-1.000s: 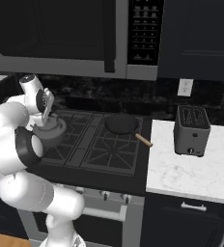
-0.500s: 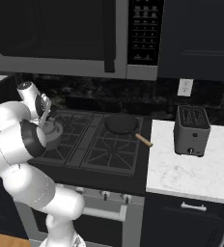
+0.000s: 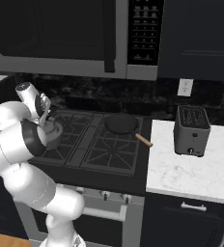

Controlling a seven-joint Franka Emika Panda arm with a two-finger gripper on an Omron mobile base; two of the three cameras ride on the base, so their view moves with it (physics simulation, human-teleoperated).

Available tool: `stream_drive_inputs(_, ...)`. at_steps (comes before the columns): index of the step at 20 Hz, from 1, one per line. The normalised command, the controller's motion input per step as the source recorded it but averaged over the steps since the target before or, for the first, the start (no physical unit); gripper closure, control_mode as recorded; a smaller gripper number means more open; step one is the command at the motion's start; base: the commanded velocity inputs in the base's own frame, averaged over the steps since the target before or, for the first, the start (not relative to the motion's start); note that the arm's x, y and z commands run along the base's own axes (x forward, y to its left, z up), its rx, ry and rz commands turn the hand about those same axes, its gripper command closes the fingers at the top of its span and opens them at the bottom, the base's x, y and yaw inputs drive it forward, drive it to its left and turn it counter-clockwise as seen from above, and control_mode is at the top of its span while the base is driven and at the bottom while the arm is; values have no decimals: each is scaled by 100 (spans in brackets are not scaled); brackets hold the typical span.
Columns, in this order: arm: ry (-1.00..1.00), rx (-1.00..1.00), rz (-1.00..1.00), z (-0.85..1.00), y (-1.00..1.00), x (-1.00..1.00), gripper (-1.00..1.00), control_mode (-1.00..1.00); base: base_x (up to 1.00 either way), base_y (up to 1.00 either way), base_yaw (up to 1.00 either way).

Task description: Pick the kettle from the counter and place it on a stove burner. Then turn the burner on.

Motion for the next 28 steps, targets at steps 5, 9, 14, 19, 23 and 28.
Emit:
stream_drive_inputs(5, 0, 0, 0, 0, 0, 0, -100, -100, 0, 0, 0)
stream_drive_inputs(9, 0, 0, -5, 29, 16, 0, -100, -100, 0, 0, 0)
stream_drive_inputs(14, 0, 0, -2, 36, 40, -4, -100, -100, 0, 0, 0)
stream_drive_inputs(19, 0, -1, 0, 5, 26, 0, -100, -100, 0, 0, 0)
stream_drive_inputs(23, -7, -17, 19, 13, 85, -76, -100, -100, 0, 0, 0)
stream_drive_inputs(28, -14, -33, 22, -2, 88, -100, -100, -100, 0, 0, 0)
